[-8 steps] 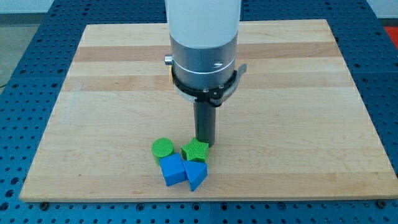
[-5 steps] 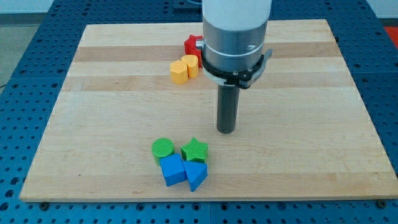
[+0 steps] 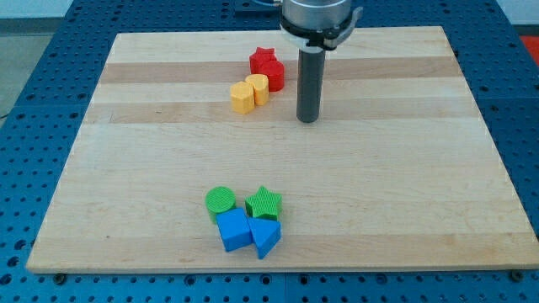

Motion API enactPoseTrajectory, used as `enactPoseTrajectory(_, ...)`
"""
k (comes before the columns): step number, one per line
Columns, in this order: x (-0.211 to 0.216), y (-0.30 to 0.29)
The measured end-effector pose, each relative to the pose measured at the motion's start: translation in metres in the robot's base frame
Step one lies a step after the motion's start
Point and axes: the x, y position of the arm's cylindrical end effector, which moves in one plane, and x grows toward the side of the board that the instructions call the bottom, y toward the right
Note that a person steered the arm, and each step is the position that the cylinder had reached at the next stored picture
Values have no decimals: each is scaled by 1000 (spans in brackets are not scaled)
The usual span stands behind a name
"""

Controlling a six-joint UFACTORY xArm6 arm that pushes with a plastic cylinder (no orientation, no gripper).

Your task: Place the red blocks at the top center of the board

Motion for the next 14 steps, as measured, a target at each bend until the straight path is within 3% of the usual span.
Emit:
enactPoseTrajectory(2,-52,-63)
enactPoseTrajectory(4,-82,-85)
enactPoseTrajectory(7,-58,-82)
enactPoseTrajectory(10,-108,-58)
enactPoseTrajectory(12,-71,-33)
enactPoseTrajectory(13,-74,-13)
enactPoseTrajectory(14,-104,-13)
